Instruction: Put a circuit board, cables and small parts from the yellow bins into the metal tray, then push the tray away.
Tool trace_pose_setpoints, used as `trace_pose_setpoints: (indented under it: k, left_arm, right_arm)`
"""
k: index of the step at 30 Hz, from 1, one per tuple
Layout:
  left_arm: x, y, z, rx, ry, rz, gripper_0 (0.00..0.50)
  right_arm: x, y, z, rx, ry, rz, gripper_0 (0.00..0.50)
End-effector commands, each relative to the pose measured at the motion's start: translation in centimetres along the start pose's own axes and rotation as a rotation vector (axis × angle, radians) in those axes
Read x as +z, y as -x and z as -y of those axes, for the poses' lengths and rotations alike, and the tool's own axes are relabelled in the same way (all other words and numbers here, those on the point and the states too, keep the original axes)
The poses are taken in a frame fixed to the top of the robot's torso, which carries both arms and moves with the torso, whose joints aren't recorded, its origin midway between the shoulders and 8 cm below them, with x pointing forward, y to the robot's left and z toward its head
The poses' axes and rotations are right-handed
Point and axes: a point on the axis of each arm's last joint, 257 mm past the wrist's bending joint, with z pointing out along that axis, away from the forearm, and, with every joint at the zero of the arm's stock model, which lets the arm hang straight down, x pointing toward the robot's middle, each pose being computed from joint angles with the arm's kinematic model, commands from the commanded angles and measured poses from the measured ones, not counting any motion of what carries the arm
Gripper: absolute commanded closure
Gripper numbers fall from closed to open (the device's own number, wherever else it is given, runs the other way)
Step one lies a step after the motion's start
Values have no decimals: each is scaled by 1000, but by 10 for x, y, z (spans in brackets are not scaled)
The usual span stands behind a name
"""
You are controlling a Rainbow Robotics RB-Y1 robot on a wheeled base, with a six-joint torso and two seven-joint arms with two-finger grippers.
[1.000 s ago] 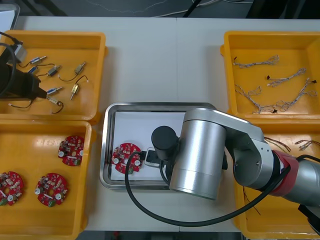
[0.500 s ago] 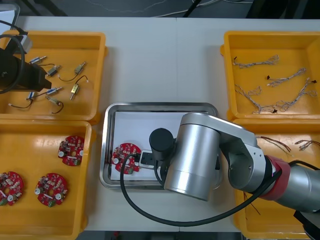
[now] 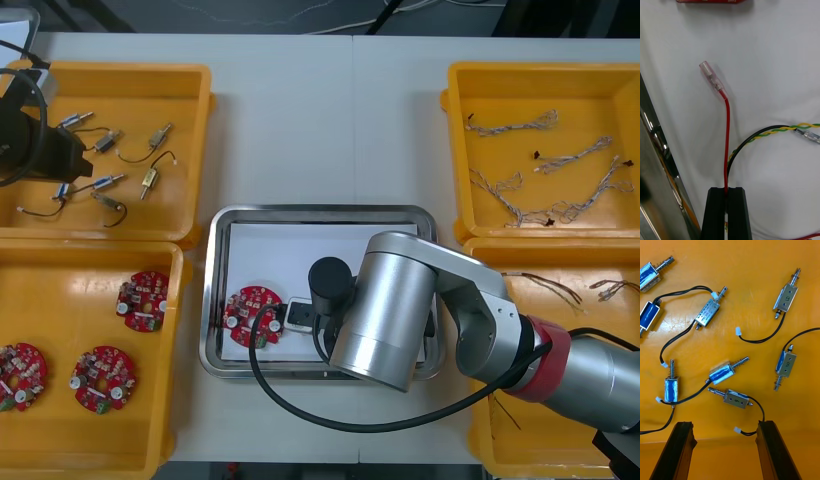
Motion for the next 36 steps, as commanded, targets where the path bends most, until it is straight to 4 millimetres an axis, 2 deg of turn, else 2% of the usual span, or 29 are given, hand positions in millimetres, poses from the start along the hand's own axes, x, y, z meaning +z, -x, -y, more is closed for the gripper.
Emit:
trace_pose_setpoints:
  k: [1, 2, 3, 4, 7, 13, 21, 25, 31, 36]
  left_arm:
    - [-13, 34, -16, 161, 37, 54, 5]
    - [-9, 35, -19, 165, 37, 53, 5]
    - [-7, 36, -23, 167, 38, 57, 5]
    - [-4, 38, -25, 163, 36, 61, 4]
    - [2, 41, -28, 151, 31, 73, 5]
    - [11, 43, -34, 137, 33, 72, 5]
    - [23, 45, -47, 142, 54, 86, 5]
    - [33, 43, -47, 172, 74, 84, 4]
    - [51, 35, -47, 179, 84, 74, 5]
    - [61, 32, -42, 179, 85, 70, 5]
  right_arm:
    - [-1, 11, -10, -57, 7, 27, 336]
    - [-1, 11, -9, -59, 2, 28, 206]
    - [-2, 12, -7, -62, -4, 31, 97]
    - [-2, 12, -7, -63, -7, 32, 44]
    - [-4, 13, -3, -60, -12, 38, 0]
    - [-17, 16, -1, -47, -11, 63, 0]
    - [-53, 10, -11, -29, 69, 76, 0]
    - [-62, 9, -11, -32, 72, 82, 0]
    - [-75, 6, -2, -3, 63, 101, 0]
    - [-90, 1, 16, 111, 52, 129, 0]
